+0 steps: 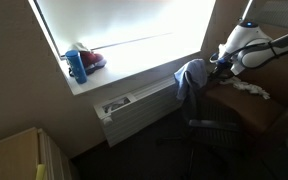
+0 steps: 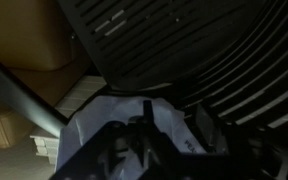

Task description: Move the blue cloth to the right

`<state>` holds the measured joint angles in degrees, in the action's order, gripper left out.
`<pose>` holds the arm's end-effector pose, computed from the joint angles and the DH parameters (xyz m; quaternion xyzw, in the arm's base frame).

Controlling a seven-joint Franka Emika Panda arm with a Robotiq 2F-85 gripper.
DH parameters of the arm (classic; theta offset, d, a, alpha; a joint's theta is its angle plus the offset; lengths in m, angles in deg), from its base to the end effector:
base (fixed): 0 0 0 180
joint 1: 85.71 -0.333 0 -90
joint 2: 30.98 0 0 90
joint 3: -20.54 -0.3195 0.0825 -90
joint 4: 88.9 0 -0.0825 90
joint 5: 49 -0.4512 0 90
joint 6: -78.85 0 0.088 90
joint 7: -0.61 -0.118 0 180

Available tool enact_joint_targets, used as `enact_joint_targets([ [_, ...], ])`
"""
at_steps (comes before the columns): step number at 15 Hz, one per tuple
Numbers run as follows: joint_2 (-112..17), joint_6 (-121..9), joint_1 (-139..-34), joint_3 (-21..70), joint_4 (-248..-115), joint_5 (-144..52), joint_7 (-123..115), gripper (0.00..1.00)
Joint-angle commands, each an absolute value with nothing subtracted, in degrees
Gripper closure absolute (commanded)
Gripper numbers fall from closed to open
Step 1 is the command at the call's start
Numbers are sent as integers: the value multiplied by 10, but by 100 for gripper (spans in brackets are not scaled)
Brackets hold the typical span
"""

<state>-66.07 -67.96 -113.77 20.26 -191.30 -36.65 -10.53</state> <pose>0.6352 0.3446 0.1678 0.9673 0.2316 0.0979 0.0335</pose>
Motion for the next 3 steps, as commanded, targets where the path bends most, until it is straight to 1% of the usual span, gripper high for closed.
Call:
enact_joint_targets([
  [1,-666,-583,-1137,213,-1904,-347,-161,19],
  [2,-662,-618,-1123,191,-1910,-349,-137,37],
  [3,-662,-602,-1123,194,-1910,-345,-151,30],
])
